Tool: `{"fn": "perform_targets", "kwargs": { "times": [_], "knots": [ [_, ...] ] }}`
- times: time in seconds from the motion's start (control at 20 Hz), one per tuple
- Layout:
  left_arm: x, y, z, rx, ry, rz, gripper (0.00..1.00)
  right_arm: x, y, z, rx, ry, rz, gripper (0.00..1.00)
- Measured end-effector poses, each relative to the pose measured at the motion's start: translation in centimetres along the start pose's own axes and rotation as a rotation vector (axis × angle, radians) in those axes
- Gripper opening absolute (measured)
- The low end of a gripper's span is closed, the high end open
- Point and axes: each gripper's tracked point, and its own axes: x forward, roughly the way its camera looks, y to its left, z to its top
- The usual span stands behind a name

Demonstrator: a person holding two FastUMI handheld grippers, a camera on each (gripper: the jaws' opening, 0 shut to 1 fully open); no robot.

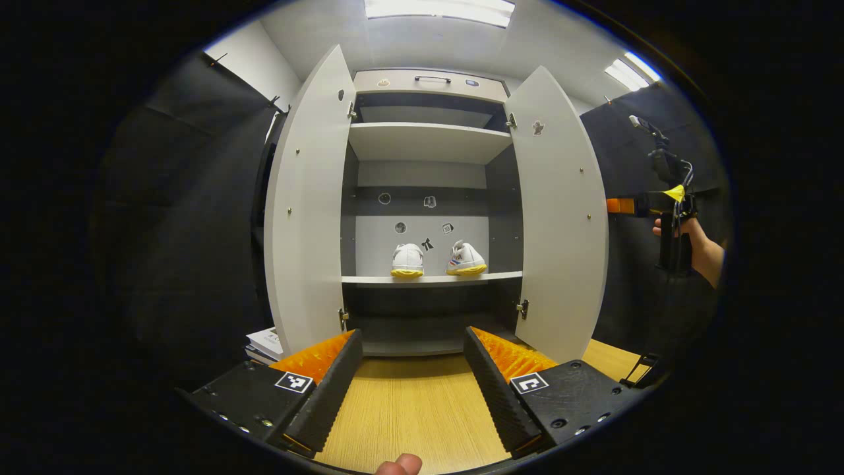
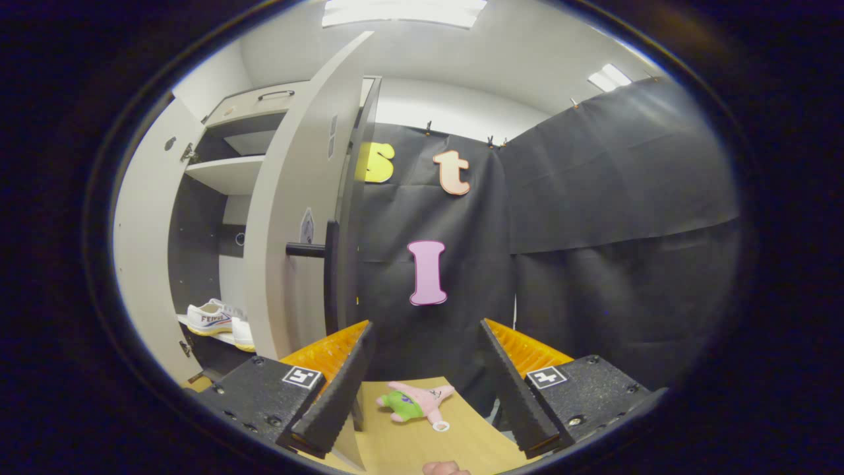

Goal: Grab one shoe with the right hand and put it into the shoe cabinet, grab the other shoe with the left hand and put it into the shoe cabinet; then close the right door with the right hand and the left door with the left hand.

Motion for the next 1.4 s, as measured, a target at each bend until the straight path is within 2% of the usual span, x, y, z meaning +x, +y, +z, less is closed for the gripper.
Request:
{"fn": "perform_targets", "kwargs": {
  "times": [0.1, 0.25, 0.45, 0.55, 1.05, 1.4],
  "knots": [
    [-0.1, 0.4, -0.2, -0.001, 0.002, 0.010, 0.93, 0.0, 0.1, 0.3, 0.028, 0.000, 0.008, 0.98],
    [0.3, 0.8, -0.1, -0.001, 0.007, 0.011, 0.93, 0.6, 1.3, -1.3, 0.084, 0.040, 0.034, 0.98],
    [0.5, 0.3, 0.0, -0.003, 0.000, -0.007, 0.93, 0.2, 1.4, -1.0, 0.064, 0.032, 0.029, 0.97],
    [0.5, 0.1, 0.0, 0.002, -0.004, -0.016, 0.93, -0.1, 2.0, -1.1, 0.065, 0.035, 0.053, 0.97],
    [0.3, 1.3, -0.3, 0.006, 0.002, 0.000, 0.93, -1.6, 11.7, -0.8, 0.067, 0.032, 0.200, 0.97],
    [-0.1, 3.7, -0.9, 0.008, 0.015, 0.051, 0.93, -0.1, 19.2, -1.3, 0.091, 0.056, 0.302, 0.97]
  ]
}}
